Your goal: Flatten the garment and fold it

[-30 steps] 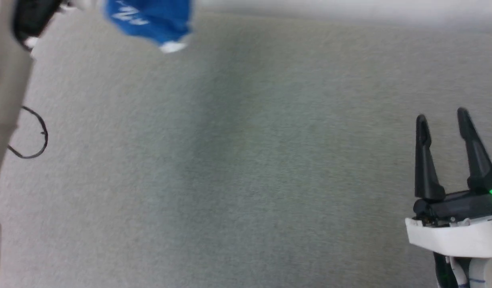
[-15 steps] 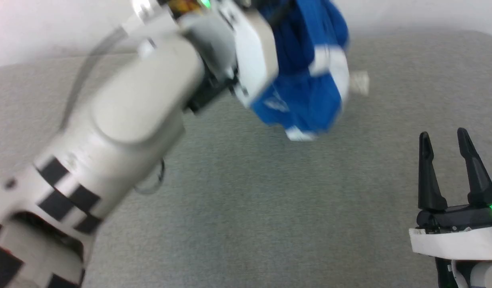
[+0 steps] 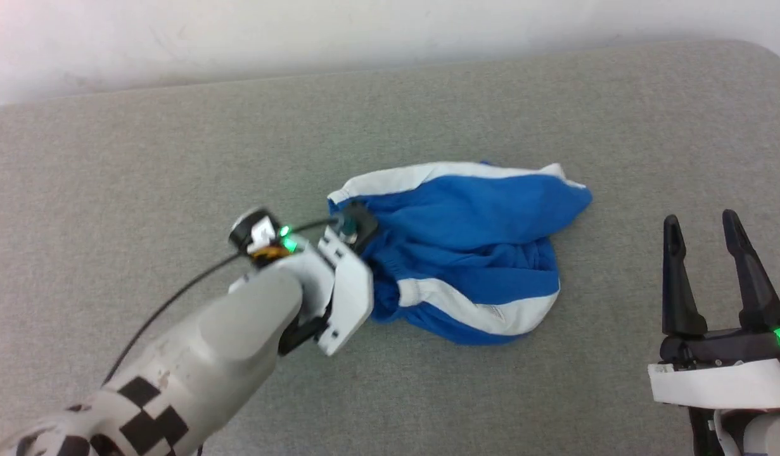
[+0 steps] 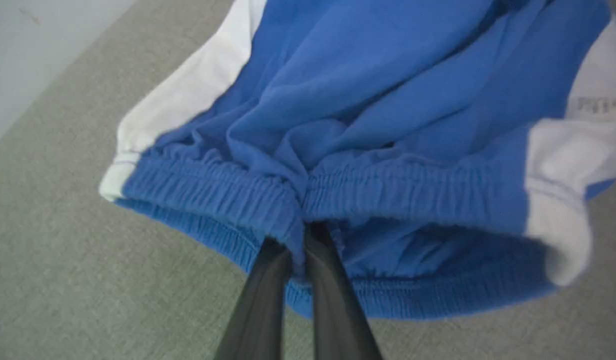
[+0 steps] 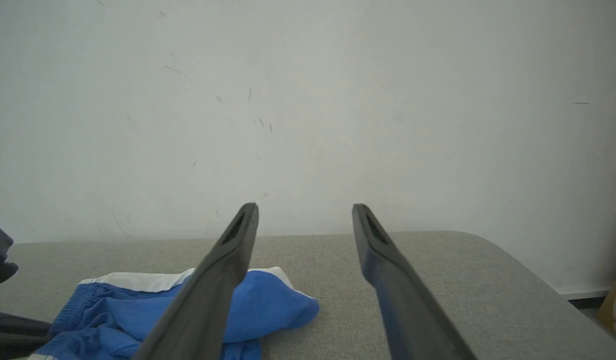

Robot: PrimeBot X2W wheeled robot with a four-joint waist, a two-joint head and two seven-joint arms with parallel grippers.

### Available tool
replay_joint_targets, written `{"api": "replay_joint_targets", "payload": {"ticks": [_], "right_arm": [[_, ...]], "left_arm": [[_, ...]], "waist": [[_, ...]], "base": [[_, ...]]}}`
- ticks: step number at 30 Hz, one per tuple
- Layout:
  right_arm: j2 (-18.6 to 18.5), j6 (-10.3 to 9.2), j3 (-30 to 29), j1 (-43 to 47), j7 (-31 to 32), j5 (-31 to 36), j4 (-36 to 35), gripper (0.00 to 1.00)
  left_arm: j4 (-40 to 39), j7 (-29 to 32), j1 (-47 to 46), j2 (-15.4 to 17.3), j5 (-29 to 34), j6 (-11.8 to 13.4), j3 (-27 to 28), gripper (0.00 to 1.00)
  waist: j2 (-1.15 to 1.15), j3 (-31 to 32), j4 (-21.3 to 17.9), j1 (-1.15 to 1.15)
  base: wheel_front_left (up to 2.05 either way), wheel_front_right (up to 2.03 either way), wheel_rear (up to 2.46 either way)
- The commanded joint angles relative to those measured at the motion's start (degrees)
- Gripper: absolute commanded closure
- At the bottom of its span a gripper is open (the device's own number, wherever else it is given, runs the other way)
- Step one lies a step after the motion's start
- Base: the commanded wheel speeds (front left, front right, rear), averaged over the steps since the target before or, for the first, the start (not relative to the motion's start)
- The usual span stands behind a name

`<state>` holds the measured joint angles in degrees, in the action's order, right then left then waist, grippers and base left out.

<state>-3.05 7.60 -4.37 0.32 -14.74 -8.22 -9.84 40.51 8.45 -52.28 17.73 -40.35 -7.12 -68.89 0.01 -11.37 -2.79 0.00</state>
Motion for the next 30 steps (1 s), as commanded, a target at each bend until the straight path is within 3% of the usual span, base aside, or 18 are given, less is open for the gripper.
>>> {"api": "replay_joint_targets", "payload": {"ticks": [1, 6, 7, 8, 12, 16, 20, 26, 30], "right_arm": [[0.17, -0.11, 0.08, 0.15, -0.26, 0.26, 0.30, 0.00], [0.17, -0.11, 0.16, 0.55, -0.26, 0.84, 1.11, 0.00], [0.17, -0.11, 0.19, 0.73, -0.26, 0.94, 1.26, 0.00], [0.17, -0.11, 0.31, 0.92, -0.26, 1.05, 1.40, 0.00], [0.17, -0.11, 0.47, 2.18, -0.26, 1.35, 1.71, 0.00], [0.17, -0.11, 0.15, 3.98, -0.26, 1.68, 1.61, 0.00], [0.17, -0.11, -0.38, 5.48, -0.26, 1.89, 1.30, 0.00], [0.17, -0.11, -1.40, 6.74, -0.26, 2.01, 0.82, 0.00], [0.17, -0.11, -2.61, 7.14, -0.26, 1.51, 0.99, 0.00]], "left_arm": [[1.03, 0.03, 1.07, 0.23, -0.04, -0.36, -0.69, 1.00], [5.22, -0.99, 3.60, -0.85, -0.48, -0.36, -2.40, 1.00], [5.82, -2.48, 3.41, -1.24, -0.48, -0.31, -2.10, 0.85], [6.27, -4.56, 3.15, -1.62, -0.31, 0.21, -1.60, 0.00], [6.09, -15.20, 2.83, -2.76, -0.19, 3.69, 1.64, 0.00], [3.24, -22.29, 3.85, -2.32, 1.01, 9.20, 4.61, 0.00], [-5.19, -23.39, 7.41, -0.29, 4.98, 17.31, 9.43, 0.00], [-23.66, -23.43, 21.63, 3.29, 14.89, 31.17, 23.16, 0.00], [-30.77, -23.44, 31.66, 2.63, 20.12, 35.49, 31.06, 0.00]], "waist": [[-0.01, -0.15, 0.51, 0.00], [-0.01, 0.68, 1.92, 0.00], [-0.01, 1.15, 2.22, 0.00], [-0.01, 1.70, 2.46, 0.00], [-0.01, 4.78, 3.33, 0.00], [-0.01, 7.61, 4.21, 0.00], [-0.01, 9.34, 5.02, 0.00], [-0.01, 10.34, 5.79, 0.00], [-0.01, 10.46, 6.28, 0.00]], "base": [[0.00, 0.00, 0.00], [0.00, 0.00, 0.00], [0.00, 0.00, 0.00], [0.00, 0.00, 0.00], [0.00, 0.00, 0.00], [0.00, 0.00, 0.00], [0.00, 0.00, 0.00], [0.00, 0.00, 0.00], [0.00, 0.00, 0.00]]}}
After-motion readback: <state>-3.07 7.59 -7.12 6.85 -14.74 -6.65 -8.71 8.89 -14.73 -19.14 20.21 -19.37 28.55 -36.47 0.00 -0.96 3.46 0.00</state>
